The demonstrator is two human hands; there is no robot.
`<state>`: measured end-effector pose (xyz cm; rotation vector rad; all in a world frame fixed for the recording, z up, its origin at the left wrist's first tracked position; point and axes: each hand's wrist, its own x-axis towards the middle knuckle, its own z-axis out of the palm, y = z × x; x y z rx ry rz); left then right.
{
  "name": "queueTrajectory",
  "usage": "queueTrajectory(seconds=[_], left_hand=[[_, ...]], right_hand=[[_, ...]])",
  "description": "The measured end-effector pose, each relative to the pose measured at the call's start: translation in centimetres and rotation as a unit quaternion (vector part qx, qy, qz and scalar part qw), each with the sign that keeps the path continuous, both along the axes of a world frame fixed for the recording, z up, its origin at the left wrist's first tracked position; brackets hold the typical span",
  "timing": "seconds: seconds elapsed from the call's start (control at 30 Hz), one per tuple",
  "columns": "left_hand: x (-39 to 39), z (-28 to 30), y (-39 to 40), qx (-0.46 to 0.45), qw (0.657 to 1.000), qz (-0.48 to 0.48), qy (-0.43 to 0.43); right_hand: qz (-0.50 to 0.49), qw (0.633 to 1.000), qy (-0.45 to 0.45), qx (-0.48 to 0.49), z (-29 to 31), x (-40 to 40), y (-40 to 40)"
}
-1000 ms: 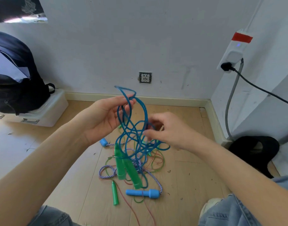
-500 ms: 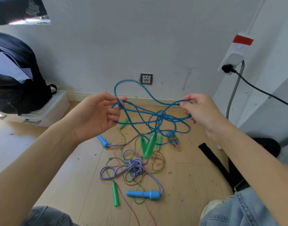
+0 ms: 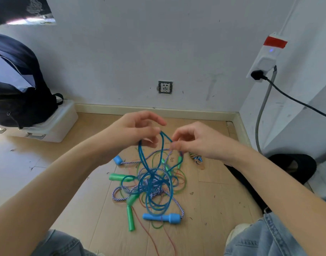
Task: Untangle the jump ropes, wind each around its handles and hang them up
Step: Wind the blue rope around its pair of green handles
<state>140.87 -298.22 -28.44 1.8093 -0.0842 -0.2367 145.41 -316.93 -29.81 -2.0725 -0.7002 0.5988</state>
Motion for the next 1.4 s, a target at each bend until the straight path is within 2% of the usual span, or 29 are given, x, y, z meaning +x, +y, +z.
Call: queueTrajectory(seconds=[0.07, 0.13, 0.2, 0.27, 0.33, 0.4, 0.5, 0.57, 0.63, 0.67, 0.7, 0.73, 0.77, 0.83, 0.87, 0.9, 0.97, 1.0, 1.03, 1.07, 1.1, 1.13, 1.17, 1.2, 1.23, 1.27, 1.33, 1.37, 1.4], left_hand=[[-0.1, -0.3, 0.1, 0.02, 0.999, 0.028, 0.018], [-0.3, -0.9, -0.1, 0.071, 0.997, 0.004, 0.017], [-0.3, -1.1, -0.5, 0.049, 0.999, -0.014, -0.006], [-0.3, -0.8, -0.8, -0.039, 0.999, -0.006, -0.029], [-0.3, -0.3, -0.9, -0.138, 0.99, 0.01, -0.024], [-0.3, 0.2, -0.6, -0.214, 0.976, 0.021, 0.006], [-0.4, 1.2, 0.8, -0.267, 0.961, 0.028, 0.07], [-0.4, 1.4, 2.1, -0.193, 0.976, 0.022, 0.099], [-0.1, 0.6, 3.2, 0.042, 0.995, 0.019, 0.085], [0.2, 0.0, 3.7, 0.197, 0.978, 0.009, 0.07], [0.4, -0.6, 4.1, 0.321, 0.944, -0.009, 0.069], [0.6, -1.2, 4.3, 0.399, 0.912, -0.027, 0.089], [0.7, -1.6, 4.4, 0.435, 0.892, -0.038, 0.119], [0.8, -2.4, 4.6, 0.419, 0.894, -0.04, 0.152], [0.9, -2.7, 4.7, 0.389, 0.909, -0.032, 0.146], [1.0, -2.9, 4.8, 0.343, 0.93, -0.019, 0.133], [1.1, -3.0, 4.7, 0.259, 0.96, 0.008, 0.102], [1.3, -3.2, 4.8, 0.26, 0.962, 0.016, 0.086], [1.4, -3.4, 5.0, 0.303, 0.95, 0.025, 0.067], [1.5, -3.6, 5.2, 0.379, 0.923, 0.04, 0.046], [1.5, -3.9, 5.4, 0.471, 0.879, 0.067, 0.021], [1.4, -4.1, 5.5, 0.558, 0.824, 0.104, -0.008], [1.1, -4.1, 5.6, 0.621, 0.771, 0.135, -0.033], [1.0, -4.0, 5.6, 0.649, 0.742, 0.156, -0.051], [1.0, -4.0, 5.5, 0.644, 0.743, 0.17, -0.065], [1.1, -3.8, 5.4, 0.607, 0.773, 0.172, -0.065], [1.1, -3.3, 4.9, 0.437, 0.888, 0.137, -0.045], [1.0, -3.0, 4.4, 0.334, 0.936, 0.106, -0.04], [0.8, -2.5, 3.5, 0.246, 0.966, 0.069, -0.037]], right_hand=[[-0.057, 0.985, -0.142, -0.084, -0.2, 0.7, -0.2], [-0.08, 0.969, -0.197, -0.123, -0.1, 1.0, -0.4], [-0.025, 0.993, -0.072, -0.089, -0.2, 0.4, -0.5], [0.052, 0.995, 0.086, 0.001, -0.6, -0.5, 0.0], [0.062, 0.99, 0.115, 0.061, -1.1, -1.3, 0.7], [0.001, 0.999, 0.03, 0.028, -1.6, -0.9, 1.1], [-0.057, 0.974, -0.135, -0.17, -2.6, 0.8, 0.1], [-0.077, 0.957, -0.162, -0.226, -3.1, 1.6, -0.7], [-0.082, 0.958, -0.168, -0.218, -3.1, 2.0, -1.2], [-0.092, 0.963, -0.161, -0.194, -2.8, 2.2, -1.4], [-0.113, 0.97, -0.148, -0.158, -2.3, 2.5, -1.5], [-0.144, 0.973, -0.138, -0.114, -1.8, 2.7, -1.7], [-0.182, 0.97, -0.144, -0.072, -1.2, 2.9, -1.9], [-0.26, 0.955, -0.144, 0.009, -0.2, 3.3, -2.3], [-0.288, 0.95, -0.1, 0.069, 0.2, 3.1, -2.4], [-0.299, 0.943, -0.016, 0.147, 0.5, 2.8, -2.4], [-0.274, 0.897, 0.177, 0.298, 1.1, 2.3, -2.4], [-0.257, 0.879, 0.23, 0.329, 1.3, 2.0, -2.4], [-0.247, 0.882, 0.239, 0.321, 1.5, 1.9, -2.5], [-0.236, 0.916, 0.187, 0.264, 1.5, 2.0, -2.6], [-0.212, 0.963, 0.063, 0.152, 1.5, 2.1, -2.8], [-0.174, 0.981, -0.089, 0.018, 1.3, 2.3, -2.9], [-0.134, 0.964, -0.214, -0.087, 1.0, 2.4, -2.9], [-0.109, 0.941, -0.279, -0.158, 0.7, 2.4, -2.9], [-0.094, 0.926, -0.301, -0.209, 0.3, 2.4, -2.8], [-0.083, 0.919, -0.297, -0.247, 0.0, 2.4, -2.8], [-0.06, 0.928, -0.245, -0.273, -0.5, 2.5, -2.9], [-0.045, 0.939, -0.216, -0.265, -0.7, 2.4, -3.0], [-0.031, 0.951, -0.191, -0.24, -0.8, 2.2, -2.9]])
